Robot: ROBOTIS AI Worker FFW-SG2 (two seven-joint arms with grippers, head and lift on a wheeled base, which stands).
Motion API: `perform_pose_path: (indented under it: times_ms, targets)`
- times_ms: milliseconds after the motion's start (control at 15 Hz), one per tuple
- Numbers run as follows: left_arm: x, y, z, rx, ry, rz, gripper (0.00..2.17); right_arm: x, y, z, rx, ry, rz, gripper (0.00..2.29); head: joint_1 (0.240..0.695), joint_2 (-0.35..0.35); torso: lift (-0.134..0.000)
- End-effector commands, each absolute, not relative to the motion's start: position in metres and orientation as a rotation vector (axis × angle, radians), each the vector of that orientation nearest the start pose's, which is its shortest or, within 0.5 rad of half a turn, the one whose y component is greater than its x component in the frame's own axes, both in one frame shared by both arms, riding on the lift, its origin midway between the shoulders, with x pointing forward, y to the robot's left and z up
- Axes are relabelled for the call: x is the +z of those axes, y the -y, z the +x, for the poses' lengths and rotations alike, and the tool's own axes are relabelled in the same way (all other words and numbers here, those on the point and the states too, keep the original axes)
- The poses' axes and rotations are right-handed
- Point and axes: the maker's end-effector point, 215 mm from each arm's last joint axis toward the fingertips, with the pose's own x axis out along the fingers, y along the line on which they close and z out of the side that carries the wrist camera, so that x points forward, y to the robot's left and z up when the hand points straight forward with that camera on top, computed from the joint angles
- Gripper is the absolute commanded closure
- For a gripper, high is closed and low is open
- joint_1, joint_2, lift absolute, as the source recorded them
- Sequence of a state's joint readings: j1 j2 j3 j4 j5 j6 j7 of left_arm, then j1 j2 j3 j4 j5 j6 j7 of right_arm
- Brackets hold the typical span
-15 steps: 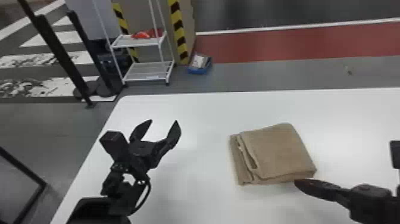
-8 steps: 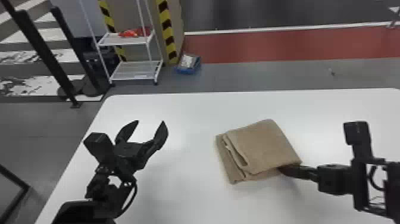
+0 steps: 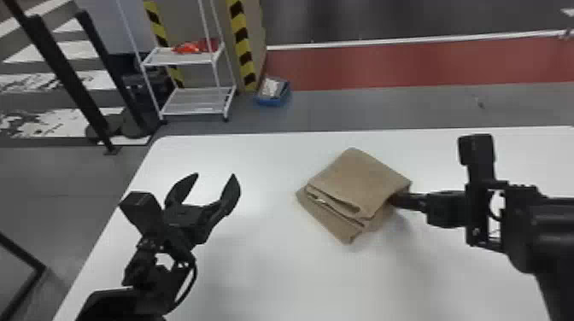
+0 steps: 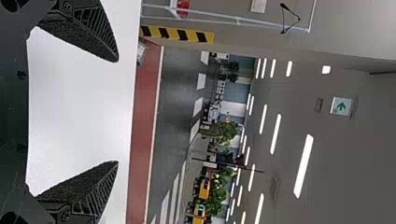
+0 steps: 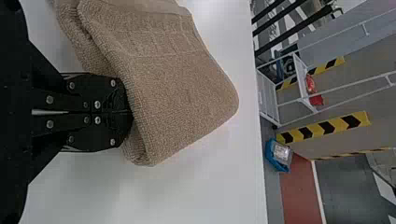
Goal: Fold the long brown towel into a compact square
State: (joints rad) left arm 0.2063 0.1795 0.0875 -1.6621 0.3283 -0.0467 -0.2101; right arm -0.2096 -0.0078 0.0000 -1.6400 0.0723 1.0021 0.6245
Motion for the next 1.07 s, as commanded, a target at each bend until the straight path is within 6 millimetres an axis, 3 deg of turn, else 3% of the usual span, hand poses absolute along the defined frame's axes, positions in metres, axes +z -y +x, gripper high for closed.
perform_pose_path:
  times_ms: [0, 400, 1000]
  targets:
    - [-0.373, -0.289, 0.527, -0.129, -0.035, -0.141, 0.1, -0.434, 0.114, 0.579, 0.544, -0.684, 0.125, 2.05, 0.695, 0.166, -0.125]
    - [-0.375, -0.292, 0.527, -0.124, -0.038, -0.146, 0.1, -0.422, 0.11, 0.639, 0.52, -0.56, 0.039, 2.05, 0.695, 0.166, -0.125]
    - [-0.372, -0.291, 0.527, -0.128, -0.034, -0.144, 0.1, -0.409, 0.078, 0.666, 0.595, -0.419, -0.023, 2.05, 0.695, 0.183, -0.125]
